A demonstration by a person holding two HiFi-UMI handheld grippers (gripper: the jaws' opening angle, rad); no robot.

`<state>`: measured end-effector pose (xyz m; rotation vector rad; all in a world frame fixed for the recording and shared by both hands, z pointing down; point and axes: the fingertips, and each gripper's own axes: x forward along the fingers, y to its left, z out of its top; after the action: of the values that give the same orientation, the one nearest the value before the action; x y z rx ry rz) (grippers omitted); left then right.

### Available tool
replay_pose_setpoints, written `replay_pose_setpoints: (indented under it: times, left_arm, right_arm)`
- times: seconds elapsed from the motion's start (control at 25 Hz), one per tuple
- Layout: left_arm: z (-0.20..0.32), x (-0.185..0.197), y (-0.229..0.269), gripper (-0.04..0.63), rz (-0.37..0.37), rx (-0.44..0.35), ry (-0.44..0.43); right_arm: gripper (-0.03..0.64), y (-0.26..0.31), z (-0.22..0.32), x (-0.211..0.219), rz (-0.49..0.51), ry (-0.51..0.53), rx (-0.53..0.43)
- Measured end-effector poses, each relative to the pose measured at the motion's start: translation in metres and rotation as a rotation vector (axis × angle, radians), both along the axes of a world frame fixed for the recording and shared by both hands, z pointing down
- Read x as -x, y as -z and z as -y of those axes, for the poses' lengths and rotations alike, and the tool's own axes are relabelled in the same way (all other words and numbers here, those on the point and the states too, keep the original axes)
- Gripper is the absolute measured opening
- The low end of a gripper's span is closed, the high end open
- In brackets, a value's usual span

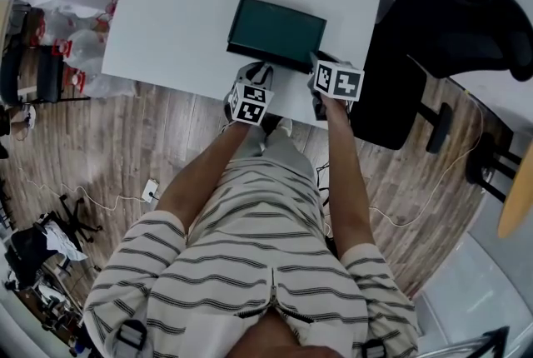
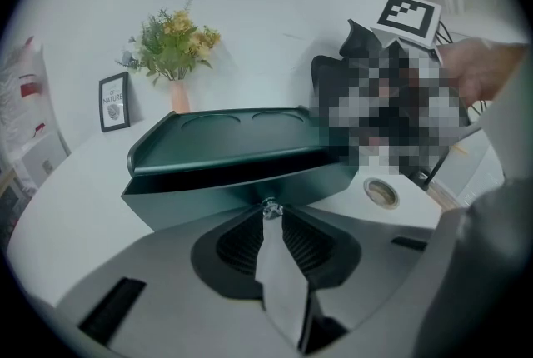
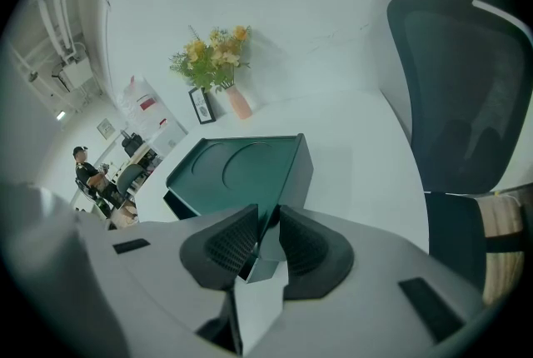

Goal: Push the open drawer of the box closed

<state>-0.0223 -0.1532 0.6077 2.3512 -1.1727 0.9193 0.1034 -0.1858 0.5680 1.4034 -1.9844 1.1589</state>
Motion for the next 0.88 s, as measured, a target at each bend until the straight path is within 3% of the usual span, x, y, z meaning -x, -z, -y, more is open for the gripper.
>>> replay_pose_setpoints:
  times: [0.88]
  left_arm:
    - [0.017,-0.006,0.0,0.074,-0.007,0.006,-0.001]
  right_arm:
    - [0.087,0.0,0.0,0.001,-0.006,0.011,0.01]
